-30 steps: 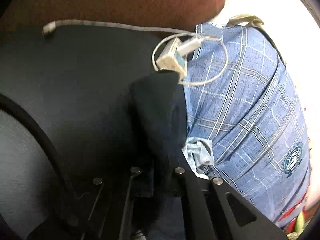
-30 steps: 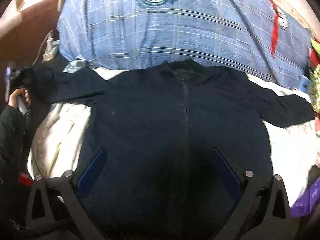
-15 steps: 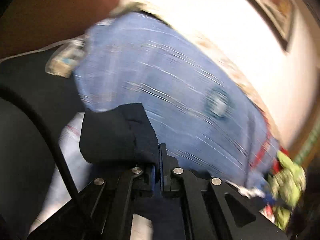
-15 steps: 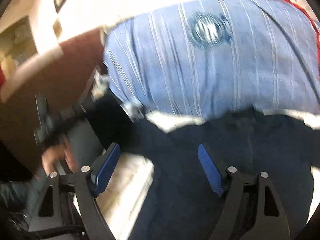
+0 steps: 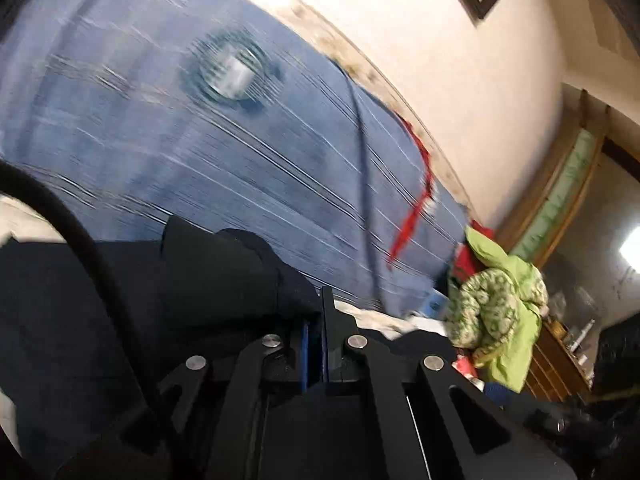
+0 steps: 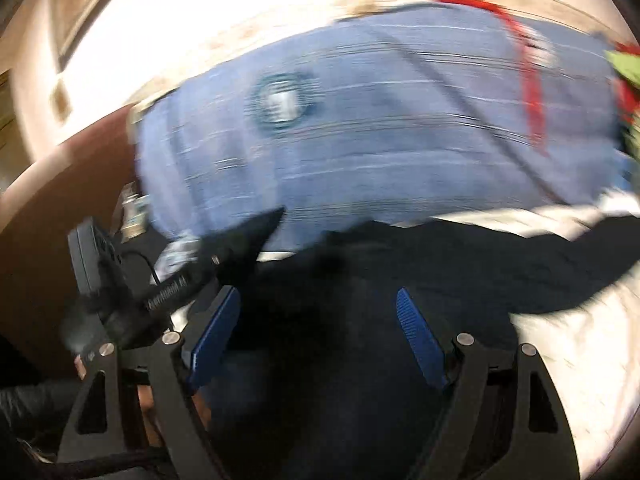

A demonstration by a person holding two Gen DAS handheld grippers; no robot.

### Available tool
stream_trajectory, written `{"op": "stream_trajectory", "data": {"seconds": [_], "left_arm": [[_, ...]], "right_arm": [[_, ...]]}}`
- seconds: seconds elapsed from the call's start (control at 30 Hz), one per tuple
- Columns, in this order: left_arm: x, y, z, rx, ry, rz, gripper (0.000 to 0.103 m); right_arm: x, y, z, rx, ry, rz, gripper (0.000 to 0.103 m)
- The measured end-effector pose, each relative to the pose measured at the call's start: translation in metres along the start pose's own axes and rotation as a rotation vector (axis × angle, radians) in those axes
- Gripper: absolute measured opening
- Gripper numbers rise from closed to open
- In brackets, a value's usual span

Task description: Fold large clothes

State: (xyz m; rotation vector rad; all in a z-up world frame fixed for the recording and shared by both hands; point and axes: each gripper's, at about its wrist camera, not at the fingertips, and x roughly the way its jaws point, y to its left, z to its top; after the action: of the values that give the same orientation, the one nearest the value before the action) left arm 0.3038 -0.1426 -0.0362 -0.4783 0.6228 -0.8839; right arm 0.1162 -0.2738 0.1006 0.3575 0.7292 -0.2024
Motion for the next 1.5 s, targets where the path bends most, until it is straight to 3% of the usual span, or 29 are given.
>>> {"op": "stream_trajectory", "data": {"seconds": [0.07,0.13,0.27,0.33,0.4,0.5,0.53,0.6,0.7,0.87,1.03,1.1,1.17,1.2,1.23,1.27,1.4,1.5], "left_arm": [[0.039,-0.016,-0.01,0.015,0.062,-0.004,0.012],[0.089,-0.027,-0.037,0.06,0.172,0.028,0.033],[0.147,-0.043,-0.088,0.081,0.346,0.016,0.038],[0.149,-0.048,-0.104,0.109,0.395,0.007,0.049],[0.131,-0.044,-0.104,0.08,0.362,0.005,0.056],[0.081,-0.03,-0.083,-0.009,0.236,0.035,0.096],[0.063,-0.024,-0.077,-0.019,0.209,0.051,0.103],[0.023,-0.019,-0.063,-0.017,0.128,0.091,0.102],[-0.019,-0.003,-0.049,-0.009,0.076,0.213,0.102],[-0.05,0.033,-0.047,0.006,0.087,0.422,0.102],[-0.052,0.05,-0.05,0.016,0.118,0.533,0.102],[-0.05,0.049,-0.05,0.042,0.128,0.562,0.102],[-0.048,0.046,-0.05,0.067,0.137,0.59,0.102],[-0.046,0.045,-0.051,0.076,0.145,0.599,0.102],[-0.042,0.044,-0.051,0.08,0.153,0.613,0.102],[-0.039,0.043,-0.051,0.082,0.158,0.624,0.102],[-0.032,0.045,-0.048,0.1,0.162,0.656,0.102],[-0.027,0.05,-0.046,0.101,0.163,0.673,0.102]], "right_arm": [[-0.006,-0.029,-0.003,0.033,0.01,-0.053,0.082],[-0.008,-0.055,-0.008,0.079,0.032,-0.086,0.082],[-0.008,-0.093,-0.015,0.166,0.049,-0.108,0.082],[-0.009,-0.104,-0.017,0.187,0.048,-0.113,0.082],[-0.006,-0.112,-0.017,0.201,0.042,-0.101,0.083],[0.005,-0.119,-0.017,0.2,0.038,-0.102,0.085],[0.016,-0.121,-0.016,0.199,0.052,-0.097,0.086],[0.043,-0.123,-0.016,0.198,0.09,-0.085,0.086],[0.087,-0.13,-0.02,0.238,0.176,-0.076,0.086],[0.149,-0.144,-0.035,0.386,0.268,-0.033,0.086],[0.197,-0.149,-0.041,0.425,0.345,-0.035,0.086],[0.199,-0.143,-0.038,0.382,0.301,-0.052,0.086],[0.202,-0.139,-0.034,0.345,0.287,-0.042,0.074],[0.204,-0.139,-0.034,0.347,0.286,-0.028,0.056],[0.206,-0.143,-0.034,0.36,0.283,-0.015,0.03],[0.204,-0.147,-0.034,0.369,0.275,-0.005,0.022],[0.176,-0.163,-0.025,0.396,0.163,-0.022,0.017],[0.155,-0.174,-0.012,0.364,0.102,-0.085,0.016]]}}
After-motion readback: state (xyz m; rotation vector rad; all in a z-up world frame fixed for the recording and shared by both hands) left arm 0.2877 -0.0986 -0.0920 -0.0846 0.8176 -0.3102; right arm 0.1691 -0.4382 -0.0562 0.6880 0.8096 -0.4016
